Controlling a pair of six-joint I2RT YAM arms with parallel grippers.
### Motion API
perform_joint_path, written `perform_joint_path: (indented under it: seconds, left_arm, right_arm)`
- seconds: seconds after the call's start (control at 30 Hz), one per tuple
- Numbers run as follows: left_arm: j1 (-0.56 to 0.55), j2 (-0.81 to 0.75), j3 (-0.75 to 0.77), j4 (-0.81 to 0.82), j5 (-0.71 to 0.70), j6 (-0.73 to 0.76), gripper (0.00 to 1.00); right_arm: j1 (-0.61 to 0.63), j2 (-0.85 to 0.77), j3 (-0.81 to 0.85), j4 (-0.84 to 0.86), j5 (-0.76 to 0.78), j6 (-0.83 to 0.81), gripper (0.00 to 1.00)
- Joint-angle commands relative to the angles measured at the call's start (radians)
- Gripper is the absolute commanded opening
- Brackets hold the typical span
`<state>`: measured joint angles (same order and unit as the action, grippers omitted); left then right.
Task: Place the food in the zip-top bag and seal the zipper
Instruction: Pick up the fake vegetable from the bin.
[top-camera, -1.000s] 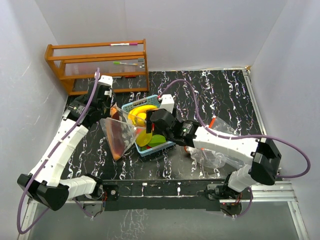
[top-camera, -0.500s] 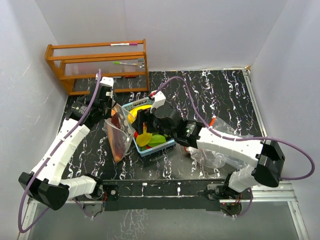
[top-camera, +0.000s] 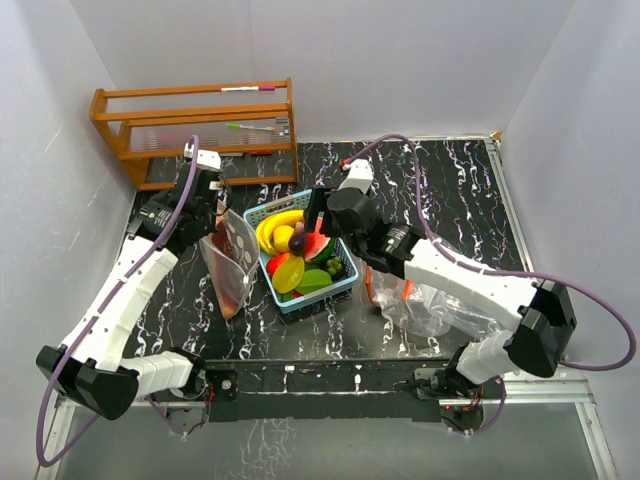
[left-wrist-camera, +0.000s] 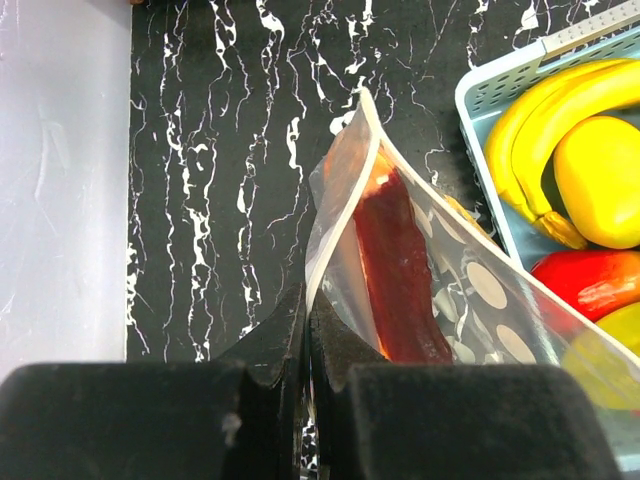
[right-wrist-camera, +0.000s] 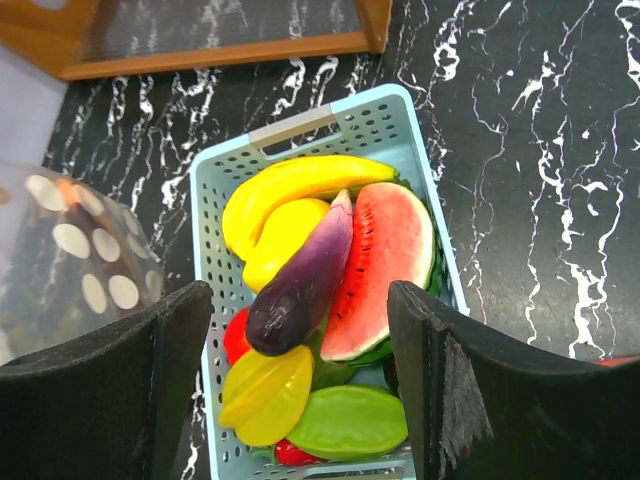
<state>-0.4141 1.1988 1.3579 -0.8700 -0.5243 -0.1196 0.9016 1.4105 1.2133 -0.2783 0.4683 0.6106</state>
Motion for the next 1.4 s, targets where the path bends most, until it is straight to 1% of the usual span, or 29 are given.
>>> perform_joint_path:
  seconds: [0.0,0.27,0.37,0.47,0.67,0.87,0.93,1.03,1.13,1.2,1.27,1.37]
  left_arm:
    - [0.004,-0.021,-0.003,0.021,-0.022,0.011,0.0]
    - [0.003,-0.028,0.006,0.035,-0.001,0.016,0.0]
    - [0.003,-0.032,0.003,0.036,0.019,0.012,0.0]
    - [0.003,-0.043,-0.013,0.043,0.023,0.011,0.0]
    - [0.003,-0.047,-0.035,0.049,0.021,0.012,0.0]
    - [0.003,-0.054,-0.042,0.051,0.021,0.012,0.0]
    - [0.003,-0.057,-0.042,0.051,0.024,0.011,0.0]
    - [0.003,-0.061,-0.048,0.053,0.024,0.013,0.0]
    - [0.003,-0.059,-0.052,0.055,0.024,0.013,0.0]
    - [0.002,-0.057,-0.054,0.057,0.029,0.012,0.0]
    - [0.003,-0.055,-0.054,0.058,0.03,0.011,0.0]
    - [0.003,-0.054,-0.055,0.06,0.029,0.011,0.0]
  right_arm:
    - [-0.009,0.093,0.084,-0.074,-0.049,0.005,0.73]
    - [-0.009,0.236,0.138,-0.086,-0.191,0.006,0.76]
    - [-0.009,0.264,0.151,-0.096,-0.205,0.011,0.79]
    - [-0.009,0.266,0.147,-0.063,-0.23,0.014,0.83]
    - [-0.009,0.309,0.173,-0.065,-0.248,0.03,0.84]
    - [-0.008,0.365,0.171,-0.065,-0.267,0.059,0.81]
    - [-0.009,0.362,0.161,-0.065,-0.259,0.071,0.78]
    - [-0.008,0.347,0.144,-0.061,-0.245,0.087,0.71]
    - [-0.008,0.341,0.138,-0.062,-0.219,0.09,0.58]
    - [-0.008,0.305,0.134,-0.062,-0.2,0.085,0.47]
    - [-0.008,0.29,0.131,-0.064,-0.179,0.075,0.39]
    - [-0.008,0.268,0.129,-0.088,-0.148,0.061,0.32]
